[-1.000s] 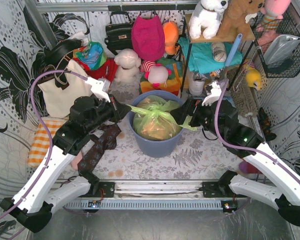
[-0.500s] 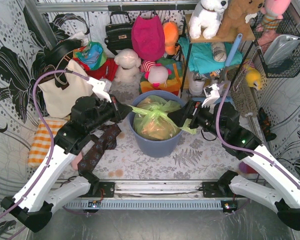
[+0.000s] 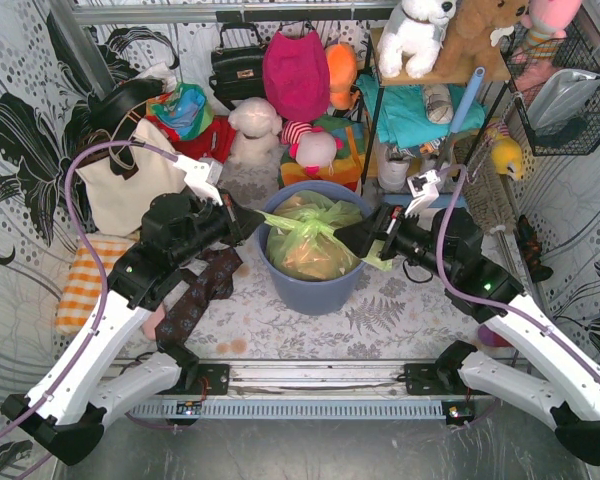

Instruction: Tie the trash bag

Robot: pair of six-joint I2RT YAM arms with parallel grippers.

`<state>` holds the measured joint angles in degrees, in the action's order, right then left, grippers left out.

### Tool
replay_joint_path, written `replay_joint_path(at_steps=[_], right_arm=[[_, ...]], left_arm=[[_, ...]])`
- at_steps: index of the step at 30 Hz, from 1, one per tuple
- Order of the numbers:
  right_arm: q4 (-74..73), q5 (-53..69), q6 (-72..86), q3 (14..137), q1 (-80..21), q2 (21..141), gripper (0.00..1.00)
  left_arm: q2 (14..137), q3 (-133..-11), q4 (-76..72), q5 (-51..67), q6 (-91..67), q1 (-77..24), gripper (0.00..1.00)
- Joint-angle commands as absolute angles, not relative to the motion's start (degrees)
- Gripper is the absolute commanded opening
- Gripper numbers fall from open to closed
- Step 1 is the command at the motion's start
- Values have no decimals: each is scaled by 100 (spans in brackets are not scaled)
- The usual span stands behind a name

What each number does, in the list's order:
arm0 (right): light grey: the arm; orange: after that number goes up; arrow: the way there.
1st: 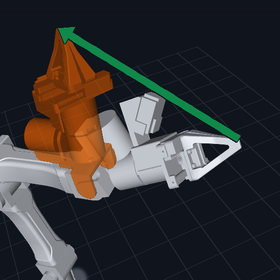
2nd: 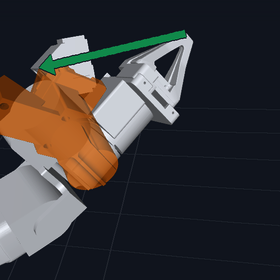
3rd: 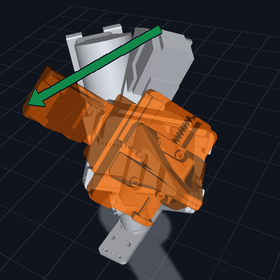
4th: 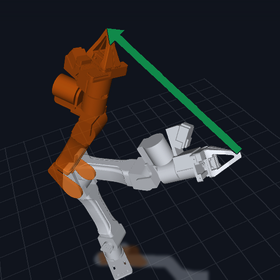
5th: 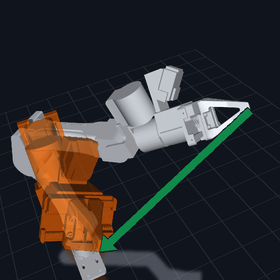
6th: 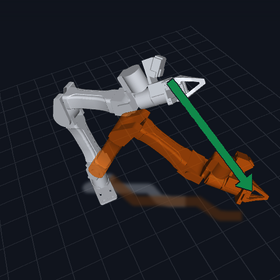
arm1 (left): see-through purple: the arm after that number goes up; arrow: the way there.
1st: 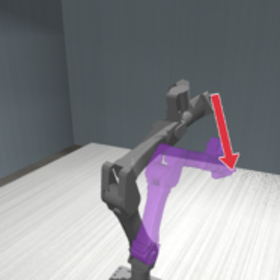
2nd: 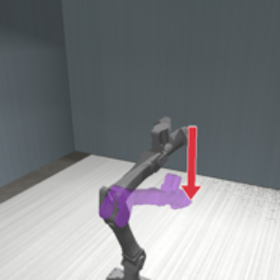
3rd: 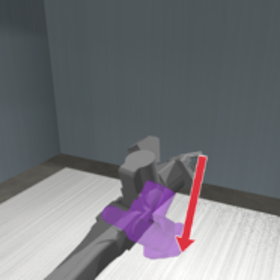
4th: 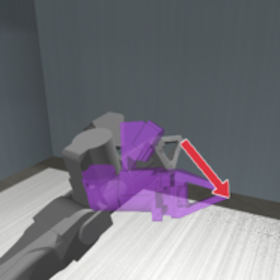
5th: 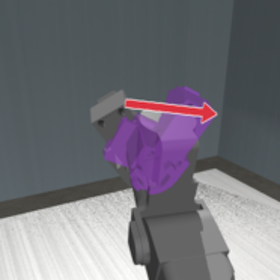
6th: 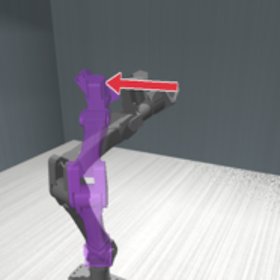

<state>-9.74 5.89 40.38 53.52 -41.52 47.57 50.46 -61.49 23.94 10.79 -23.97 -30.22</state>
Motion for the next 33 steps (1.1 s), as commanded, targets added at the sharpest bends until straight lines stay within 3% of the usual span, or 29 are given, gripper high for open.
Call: replay_joint_path(at_steps=[1,11,18,24,31,33], right_arm=[[-976,692,4221,5201,-4122,4652,99],[-2895,-235,3861,5829,-4113,4241,97],[-3102,-148,3987,5857,-4113,3989,99],[-3096,57,4043,6025,-4113,4033,78],[-3054,289,3961,6370,-4113,4204,45],[-2949,385,3935,6378,-4113,4261,43]], left_arm=[[5047,-6246,2095,1166,-2411,-3001,0],[5071,-6296,2171,1099,-2362,-3001,0],[5089,-6280,2153,1106,-2375,-3006,0],[5082,-6304,2162,1105,-2374,-3005,0],[5051,-6343,2197,1073,-2382,-3005,0],[5033,-6325,2183,1064,-2392,-3001,0]])
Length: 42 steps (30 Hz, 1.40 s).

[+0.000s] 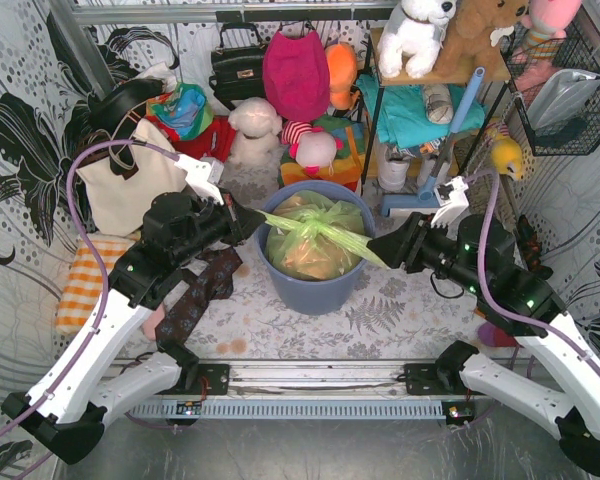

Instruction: Tie the trash bag

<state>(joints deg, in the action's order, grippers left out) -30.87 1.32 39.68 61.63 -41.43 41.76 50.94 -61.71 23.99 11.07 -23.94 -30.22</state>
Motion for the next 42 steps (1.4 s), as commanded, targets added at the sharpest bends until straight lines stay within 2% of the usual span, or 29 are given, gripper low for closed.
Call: replay_joint_path(at_steps=[1,5,7,9,12,13,17,24,27,29,36,42], right_arm=[[-2862,447,3923,6368,-4113,4301,42],[-2523,772,3911,6270,-4113,4538,46],[-2515,835,3859,6298,-4108,4676,44],[-2579,772,3776,6374,-4113,4779,30],[-2720,560,3647,6536,-4113,4860,2],[-2813,471,3586,6622,-4113,4912,0],[-3172,-15,3252,7147,-4113,5252,0],[-4444,-1278,1936,9602,-4113,6723,0],[-4940,-1829,1611,10152,-4113,7068,0],[-5098,-2234,1539,10028,-4113,7050,0],[-5034,-3305,1871,8451,-4113,6424,0],[-4755,-2961,1666,8756,-4113,6484,0]], left_arm=[[5028,-6328,2174,1064,-2398,-3001,0],[5025,-6338,2188,1070,-2394,-3006,0],[5011,-6334,2180,1059,-2396,-3006,0],[5004,-6336,2188,1042,-2392,-3006,0],[4995,-6362,2196,1008,-2367,-3006,0],[5001,-6376,2197,966,-2353,-3006,0],[5136,-6657,2317,707,-2235,-3006,0],[5589,-7596,2593,391,-1781,-3001,0],[5659,-7884,2873,106,-1680,-3001,0],[5563,-7806,3036,-97,-1705,-3006,0],[5051,-6481,3170,-664,-2109,-3006,0],[5203,-6616,2977,-352,-2069,-3004,0]])
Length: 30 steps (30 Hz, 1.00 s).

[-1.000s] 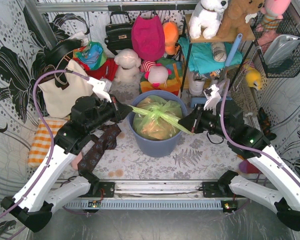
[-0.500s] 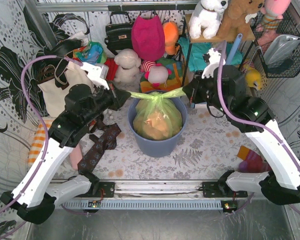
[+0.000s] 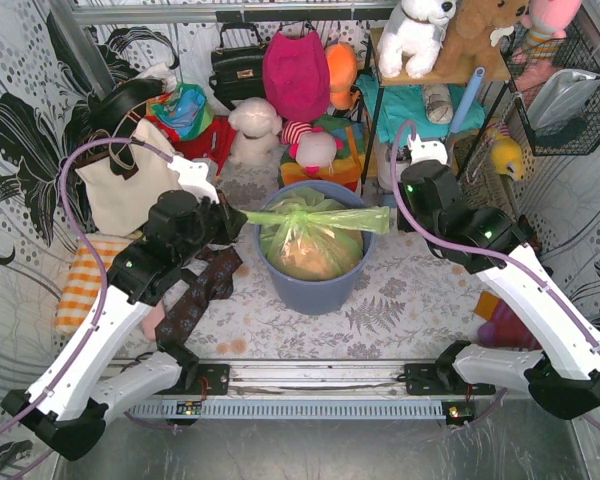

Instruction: Tie the trash bag

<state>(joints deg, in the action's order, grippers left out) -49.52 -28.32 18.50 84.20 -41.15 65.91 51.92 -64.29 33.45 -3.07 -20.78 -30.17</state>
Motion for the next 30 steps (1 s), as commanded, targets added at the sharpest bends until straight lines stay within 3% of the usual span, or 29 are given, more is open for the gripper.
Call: replay_joint_path(at_steps=[1,5,8,9,11,14,18,23,30], right_arm=[[-4745,-2816,1632,8864,-4113,6541,0],[-4750,-2210,1735,9057,-4113,6535,4],[-4734,-1951,2033,8904,-4113,6271,53],[-4648,-1869,2170,8791,-4113,6131,63],[-4423,-1668,2429,8492,-4113,5850,74],[-4037,-1458,2873,8039,-4113,5467,81],[-3519,-1432,3386,7401,-4113,4973,92],[-2882,-1696,4112,6605,-4113,4208,99],[-2288,-2197,5137,5770,-4113,3360,97]], left_arm=[[5242,-6678,2945,-260,-2062,-3006,0],[5192,-6776,2792,-2,-2116,-3005,0],[5043,-6764,2658,66,-2198,-3006,7],[4980,-6741,2590,88,-2257,-3001,10],[4846,-6642,2415,131,-2399,-2999,22],[4588,-6365,1957,259,-2724,-3004,46],[4242,-5887,1324,155,-3488,-3005,63],[3786,-5201,579,-344,-4790,-3001,73],[3343,-4802,609,-1205,-6700,-3006,88]])
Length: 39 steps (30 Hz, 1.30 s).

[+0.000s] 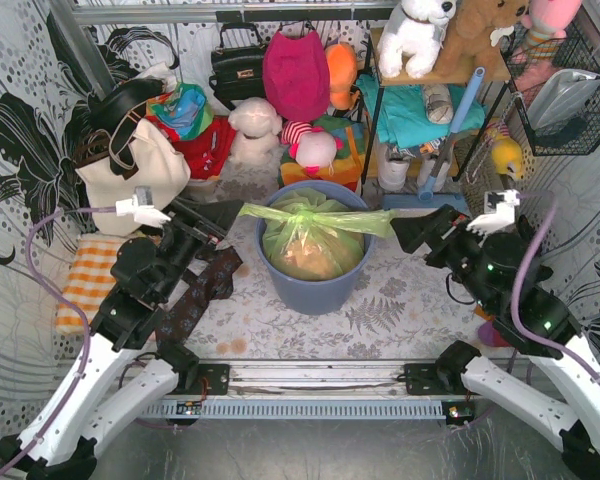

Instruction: Tie the trash bag

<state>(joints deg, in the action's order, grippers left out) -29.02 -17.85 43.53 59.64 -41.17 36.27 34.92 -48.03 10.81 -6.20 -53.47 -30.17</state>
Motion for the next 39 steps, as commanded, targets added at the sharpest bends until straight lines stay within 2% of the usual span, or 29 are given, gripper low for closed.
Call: replay_joint_path(at_steps=[1,5,8,19,25,39], right_arm=[[-2340,-2271,5263,5766,-4113,3326,97],[-2382,-2454,5533,5757,-4113,3362,97],[-2378,-2422,5656,5818,-4113,3494,97],[-2953,-2374,6090,6256,-4113,3818,97],[-3062,-2167,6299,6344,-4113,3972,97],[-2858,-1975,7325,5901,-4113,4204,97]], left_arm=[[3385,-4885,713,-1245,-6881,-3006,91],[3689,-5149,946,-1034,-7293,-3006,95],[3767,-4985,835,-977,-7639,-3024,94],[4048,-5051,1486,-2186,-8142,-3894,97],[4166,-4970,1351,-2971,-8327,-4593,91],[4238,-5060,1477,-3460,-8089,-4614,90]])
